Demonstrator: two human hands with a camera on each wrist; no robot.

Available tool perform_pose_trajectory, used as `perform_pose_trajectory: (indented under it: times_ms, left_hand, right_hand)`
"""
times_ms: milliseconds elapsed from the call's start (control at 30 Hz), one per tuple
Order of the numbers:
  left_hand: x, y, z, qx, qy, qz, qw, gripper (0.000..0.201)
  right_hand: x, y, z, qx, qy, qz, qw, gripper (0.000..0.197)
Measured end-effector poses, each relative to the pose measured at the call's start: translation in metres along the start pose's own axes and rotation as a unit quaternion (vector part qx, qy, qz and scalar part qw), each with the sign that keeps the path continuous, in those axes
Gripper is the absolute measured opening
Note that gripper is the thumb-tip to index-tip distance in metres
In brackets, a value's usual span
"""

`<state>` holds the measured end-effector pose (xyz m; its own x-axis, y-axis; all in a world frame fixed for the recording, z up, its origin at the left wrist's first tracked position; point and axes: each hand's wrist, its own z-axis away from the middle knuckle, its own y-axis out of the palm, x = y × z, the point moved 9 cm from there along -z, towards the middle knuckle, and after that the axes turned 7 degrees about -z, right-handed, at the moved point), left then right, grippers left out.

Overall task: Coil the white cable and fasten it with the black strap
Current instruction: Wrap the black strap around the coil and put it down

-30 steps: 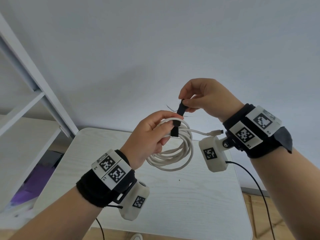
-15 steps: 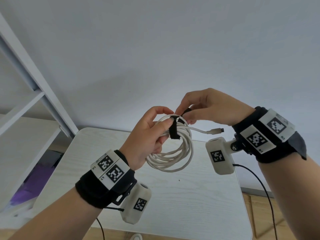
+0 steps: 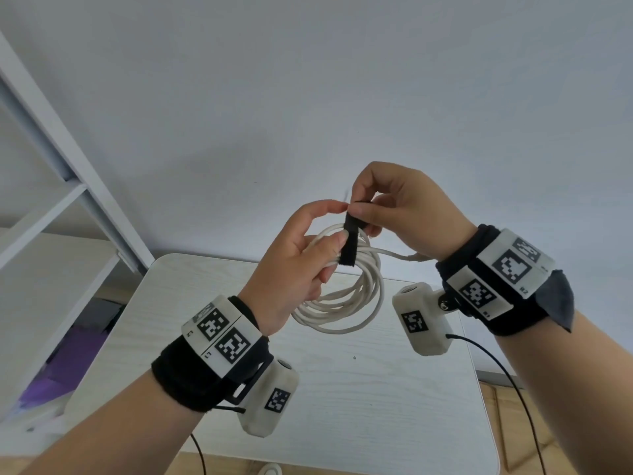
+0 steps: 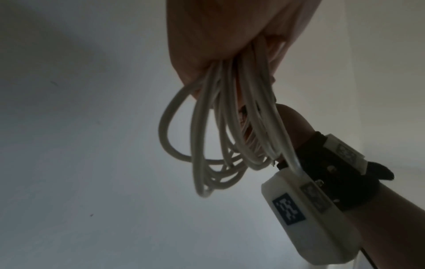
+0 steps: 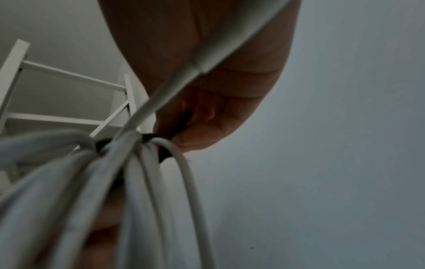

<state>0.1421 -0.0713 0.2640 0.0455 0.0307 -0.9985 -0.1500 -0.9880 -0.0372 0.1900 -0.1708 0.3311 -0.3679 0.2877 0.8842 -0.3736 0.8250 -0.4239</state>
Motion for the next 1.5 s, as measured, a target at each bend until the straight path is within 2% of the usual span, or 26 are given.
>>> perform_pose_trajectory:
  times_ms: [100,200,333,500,733,833,900,1067,1133,1333,1500]
  left_hand:
    - [-0.001,-0.002,0.001,-0.013,0.009,0.003,1.000,0.015]
    - [0.000,-0.006,0.001,-0.029,0.023,0.008,0.999,0.019]
    - [-0.003,-0.004,0.000,-0.043,0.055,-0.029,0.997,0.015]
    - [-0.014,0.001,0.005,-0.030,0.103,-0.061,0.992,0.017]
    - [-0.010,-0.002,0.003,-0.052,0.094,-0.076,0.991,0.021]
    - [-0.012,0.000,0.005,-0.053,0.096,-0.098,0.989,0.013]
    - [-0.009,0.000,0.004,-0.053,0.079,-0.103,0.990,0.012]
    - [0.002,-0.002,0.001,-0.042,0.013,-0.069,0.997,0.027]
    - [0.002,-0.002,0.001,-0.039,0.007,-0.071,0.997,0.029]
    - [-0.003,-0.009,0.002,-0.066,0.040,-0.141,0.987,0.025]
    - [-0.019,-0.013,0.002,-0.100,0.122,-0.232,0.960,0.019]
  right_hand:
    - [-0.003,0.000,-0.001,0.007,0.024,0.000,1.000,0.015]
    - [-0.007,0.005,-0.001,0.026,0.047,0.005,0.999,0.013]
    - [-0.014,0.008,-0.005,0.021,0.062,0.034,0.997,0.016]
    - [-0.016,0.010,-0.006,0.035,0.073,0.069,0.994,0.009]
    - [-0.015,0.010,-0.006,0.042,0.067,0.063,0.995,0.008]
    - [-0.014,0.011,-0.007,0.052,0.062,0.033,0.996,0.008]
    - [-0.014,0.013,-0.009,0.064,0.061,0.016,0.996,0.010]
    - [-0.014,0.011,-0.012,0.062,0.054,0.006,0.997,0.014]
    - [-0.013,0.013,-0.013,0.062,0.046,0.005,0.997,0.016]
    - [-0.018,0.010,-0.015,0.040,0.049,-0.004,0.998,0.018]
    - [-0.020,0.007,-0.014,0.025,0.049,-0.002,0.998,0.019]
